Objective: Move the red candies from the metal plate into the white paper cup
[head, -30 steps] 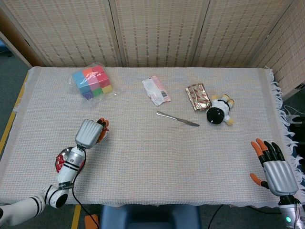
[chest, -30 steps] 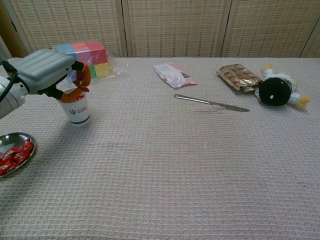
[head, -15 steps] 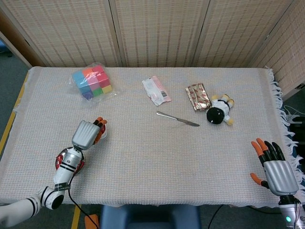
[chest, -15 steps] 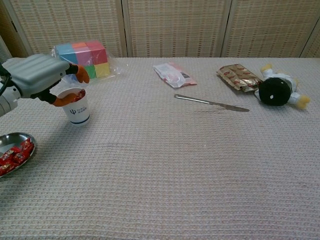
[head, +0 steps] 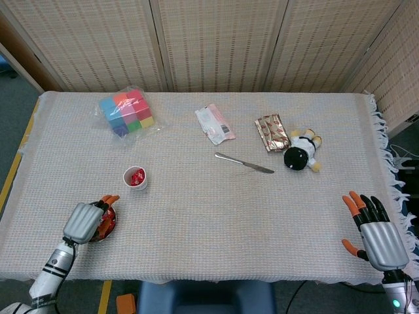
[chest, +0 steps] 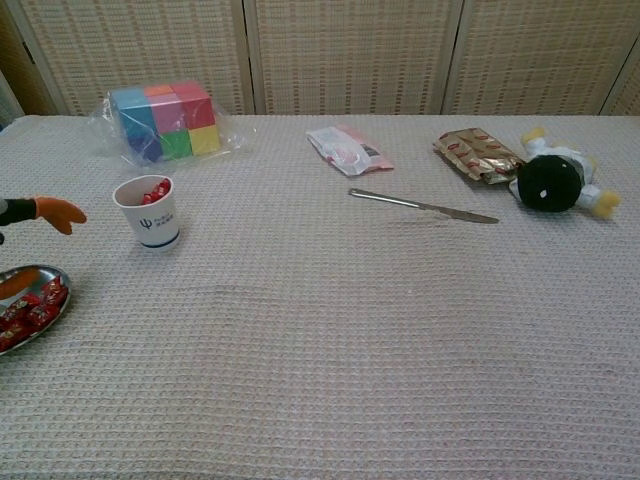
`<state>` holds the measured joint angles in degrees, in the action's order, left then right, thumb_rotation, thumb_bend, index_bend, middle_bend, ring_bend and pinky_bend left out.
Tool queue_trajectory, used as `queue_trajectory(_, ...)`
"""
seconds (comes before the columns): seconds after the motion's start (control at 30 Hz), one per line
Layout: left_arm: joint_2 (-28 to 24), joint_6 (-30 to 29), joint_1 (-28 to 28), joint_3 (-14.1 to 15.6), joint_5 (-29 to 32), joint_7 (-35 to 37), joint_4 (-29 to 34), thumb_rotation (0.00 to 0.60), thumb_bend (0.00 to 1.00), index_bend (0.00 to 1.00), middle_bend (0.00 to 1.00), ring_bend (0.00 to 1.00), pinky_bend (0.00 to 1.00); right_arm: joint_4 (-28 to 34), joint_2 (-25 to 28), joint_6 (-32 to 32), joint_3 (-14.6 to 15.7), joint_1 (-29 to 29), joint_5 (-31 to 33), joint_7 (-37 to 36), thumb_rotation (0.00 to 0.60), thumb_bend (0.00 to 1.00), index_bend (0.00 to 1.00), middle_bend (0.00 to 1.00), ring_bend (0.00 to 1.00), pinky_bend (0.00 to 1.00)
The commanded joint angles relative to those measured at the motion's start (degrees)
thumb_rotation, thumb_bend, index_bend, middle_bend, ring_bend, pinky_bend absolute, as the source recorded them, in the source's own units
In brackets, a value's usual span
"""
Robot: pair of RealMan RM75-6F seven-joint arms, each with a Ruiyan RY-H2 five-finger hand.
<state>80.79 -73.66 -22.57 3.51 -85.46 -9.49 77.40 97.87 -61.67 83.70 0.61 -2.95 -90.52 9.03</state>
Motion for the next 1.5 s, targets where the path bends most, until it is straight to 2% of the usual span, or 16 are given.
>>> queue_trajectory(0.03,-0.89,-0.84,2.25,1.73,-0.49,1.37,-1.04,0.6,0.44,0.14,0.19,0.89,1.0,0.0,-0.07,-0.05,0.07,-0.03,-0.14,0.12,0.6,0.12,0.0,0.0,0.0,0.0)
queue_trajectory(0.17,-0.02,-1.39,3.7,1.93,-0.39,0.83,-3.75,0.6,0.44,0.14,0.19,0.89,1.0,0.03,-0.18,-0.38,0.19,-0.15,-0.24,0.37,0.6,0.12,0.0,0.0,0.0,0.0)
queue_trajectory(0.37,1.45,1.29,4.11,2.2,0.11,0.21,-6.76,0.6,0.44,0.16,0.21,0.89,1.0,0.08,-0.25,-0.08,0.2,0.01,-0.31,0.55,0.6,0.11,0.0,0.0,0.0,0.0)
queue_trajectory(0.7,2.62,5.25,3.86,1.54,1.48,-3.38,-8.19,0.6,0.44,0.2,0.26,0.89,1.0,0.04,-0.19,-0.1,0.12,0.04,-0.1,0.54,0.6,0.12,0.0,0.0,0.0,0.0)
queue_trajectory(1.03,2.52,5.93,3.99,0.73,1.86,-5.68,-7.85,0.6,0.44,0.38,0.48,0.89,1.0,0.11,-0.19,-0.21,0.1,0.02,-0.01,0.69,0.6,0.12,0.0,0.0,0.0,0.0)
queue_trajectory(1.5,3.36,5.15,4.1,-0.21,0.81,-5.2,-9.65,0.6,0.44,0.52,0.6,0.89,1.0,0.12,-0.2,-0.32,-0.01,-0.03,0.21,0.74,0.6,0.11,0.0,0.0,0.0,0.0)
